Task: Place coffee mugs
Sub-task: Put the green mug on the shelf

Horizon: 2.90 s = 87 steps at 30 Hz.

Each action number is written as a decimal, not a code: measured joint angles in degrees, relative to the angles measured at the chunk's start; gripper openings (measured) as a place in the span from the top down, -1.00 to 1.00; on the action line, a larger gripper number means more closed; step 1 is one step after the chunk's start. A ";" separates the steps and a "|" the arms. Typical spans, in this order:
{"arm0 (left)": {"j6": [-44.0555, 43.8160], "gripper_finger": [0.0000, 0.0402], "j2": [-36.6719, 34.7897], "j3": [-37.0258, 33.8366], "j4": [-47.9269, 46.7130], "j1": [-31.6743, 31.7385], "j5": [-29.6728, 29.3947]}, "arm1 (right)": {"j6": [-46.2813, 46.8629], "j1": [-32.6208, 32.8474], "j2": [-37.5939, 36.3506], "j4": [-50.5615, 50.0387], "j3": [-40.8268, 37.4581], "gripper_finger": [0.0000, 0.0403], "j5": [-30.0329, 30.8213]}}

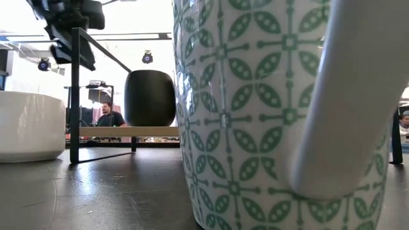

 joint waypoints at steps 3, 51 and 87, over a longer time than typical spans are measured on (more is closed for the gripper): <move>-4.56 0.52 0.59 0.34 -3.75 -1.52 -0.02 | 0.00 -0.01 0.00 -0.03 0.00 0.47 0.00; -27.09 0.95 27.94 4.42 -5.34 -23.50 2.27 | -0.46 0.00 0.02 -1.16 -0.02 0.47 -0.04; -34.23 0.99 26.20 28.42 -31.86 -23.91 -5.83 | 2.64 0.02 0.04 -2.95 -0.04 0.53 -0.04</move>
